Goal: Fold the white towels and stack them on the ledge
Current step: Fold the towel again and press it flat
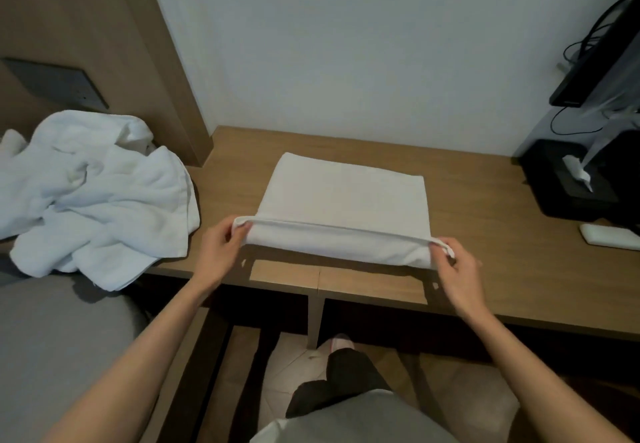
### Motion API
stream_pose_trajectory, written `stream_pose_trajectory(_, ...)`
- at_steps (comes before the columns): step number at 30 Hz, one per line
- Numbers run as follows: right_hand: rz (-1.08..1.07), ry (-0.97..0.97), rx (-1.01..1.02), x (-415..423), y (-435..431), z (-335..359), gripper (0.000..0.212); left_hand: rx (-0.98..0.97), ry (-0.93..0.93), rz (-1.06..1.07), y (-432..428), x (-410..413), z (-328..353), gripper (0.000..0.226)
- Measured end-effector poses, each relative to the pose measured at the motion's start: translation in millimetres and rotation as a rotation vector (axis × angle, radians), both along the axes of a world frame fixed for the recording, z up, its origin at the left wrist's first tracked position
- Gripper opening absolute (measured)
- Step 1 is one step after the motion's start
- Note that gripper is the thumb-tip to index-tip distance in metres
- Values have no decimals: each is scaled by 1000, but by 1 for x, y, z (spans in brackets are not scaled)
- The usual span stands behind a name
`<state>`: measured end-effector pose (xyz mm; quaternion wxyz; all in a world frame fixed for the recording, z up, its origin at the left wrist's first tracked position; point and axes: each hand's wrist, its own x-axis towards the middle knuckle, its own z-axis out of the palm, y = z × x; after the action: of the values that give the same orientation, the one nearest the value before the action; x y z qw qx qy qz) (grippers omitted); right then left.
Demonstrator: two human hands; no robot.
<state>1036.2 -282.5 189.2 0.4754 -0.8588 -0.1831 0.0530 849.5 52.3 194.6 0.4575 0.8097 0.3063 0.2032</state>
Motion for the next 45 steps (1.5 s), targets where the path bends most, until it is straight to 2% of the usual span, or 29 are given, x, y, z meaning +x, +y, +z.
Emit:
stream_pose_trajectory(3,-105,46,198,15,19,15,13,-60,-98,49,2,22,12,14)
stream_pose_trajectory(6,-235,88,262,36,36,20,13,-63,-131,85,10,48,21,14)
stream_pose_trajectory(14,-298,88,95,113,75,9,10,-14,-88,131,56,130,22,20)
stream_pose_trajectory(19,-278,144,27,171,98,0,18,-70,-11,148,82,195,5,22)
stream_pose_trajectory(21,-275,206,-31,187,106,-8,27,-92,29,131,91,215,-6,22)
stream_pose_trajectory(26,-244,351,-211,214,120,-30,42,-83,119,138,101,250,-39,37)
stream_pose_trajectory(32,-251,187,-443,217,125,-39,34,-62,282,159,110,262,-61,43)
stream_pose_trajectory(36,-267,99,-391,214,123,-47,25,-119,342,226,114,265,-61,40)
stream_pose_trajectory(40,-314,206,-320,215,129,-45,30,-256,295,335,107,264,-55,26)
stream_pose_trajectory(42,-318,227,-255,214,128,-41,34,-307,265,321,106,257,-51,16)
stream_pose_trajectory(45,-297,231,-165,201,115,-37,35,-253,302,202,103,229,-45,17)
